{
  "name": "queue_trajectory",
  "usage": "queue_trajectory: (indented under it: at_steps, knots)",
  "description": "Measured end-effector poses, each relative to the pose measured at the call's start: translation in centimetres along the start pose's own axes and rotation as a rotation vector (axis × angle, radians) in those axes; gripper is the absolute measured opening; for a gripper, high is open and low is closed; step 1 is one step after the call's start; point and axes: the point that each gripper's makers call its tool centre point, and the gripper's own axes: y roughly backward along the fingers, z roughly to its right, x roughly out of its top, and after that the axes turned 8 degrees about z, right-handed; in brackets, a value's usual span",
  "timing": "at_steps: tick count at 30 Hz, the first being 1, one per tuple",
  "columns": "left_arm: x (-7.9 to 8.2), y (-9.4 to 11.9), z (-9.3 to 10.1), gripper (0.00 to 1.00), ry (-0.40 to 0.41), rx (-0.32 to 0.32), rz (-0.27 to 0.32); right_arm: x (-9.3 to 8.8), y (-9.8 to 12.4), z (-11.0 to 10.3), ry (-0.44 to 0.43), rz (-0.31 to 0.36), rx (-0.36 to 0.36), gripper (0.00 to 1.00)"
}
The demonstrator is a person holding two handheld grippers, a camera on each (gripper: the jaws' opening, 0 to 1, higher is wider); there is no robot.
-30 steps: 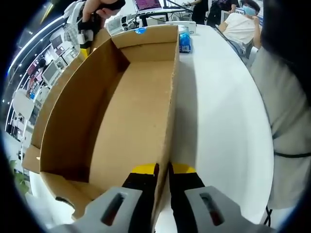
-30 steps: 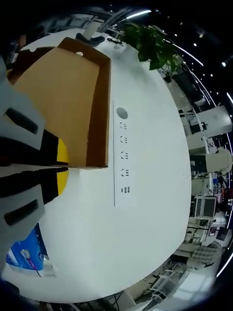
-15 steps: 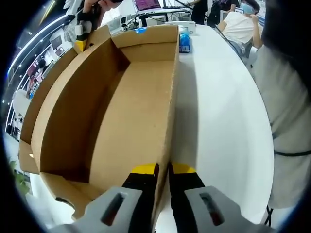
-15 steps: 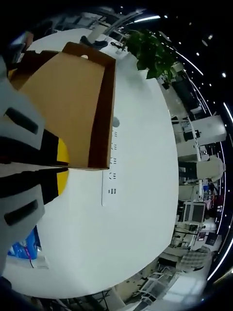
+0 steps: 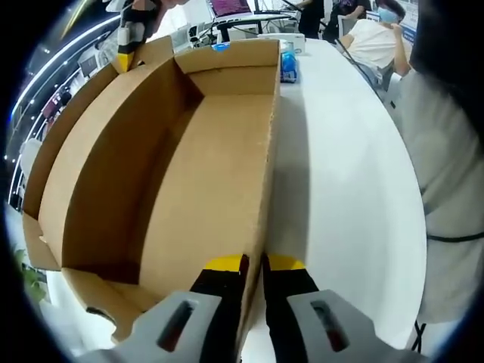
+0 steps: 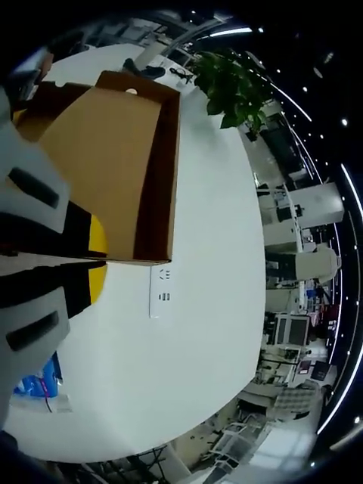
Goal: Operate the shoe box by opening the lid, removing the specified soft item, and placing it in the target area until the item is outside and the box remains undamaged.
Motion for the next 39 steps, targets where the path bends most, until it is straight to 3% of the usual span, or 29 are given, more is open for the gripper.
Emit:
queue_trajectory:
  at_steps: [24,39]
  knots:
    - [0.0,0.0,0.0,0.08,0.0,0.002,0.002,1.3,2.8,-0.7,-0.008,0.061,-0.01,0.0]
    - [-0.1,0.0,0.0,0.08,0.003,-0.004,-0.001,1.7,5.4,-1.1,0.017,0.135,0.012,0.0]
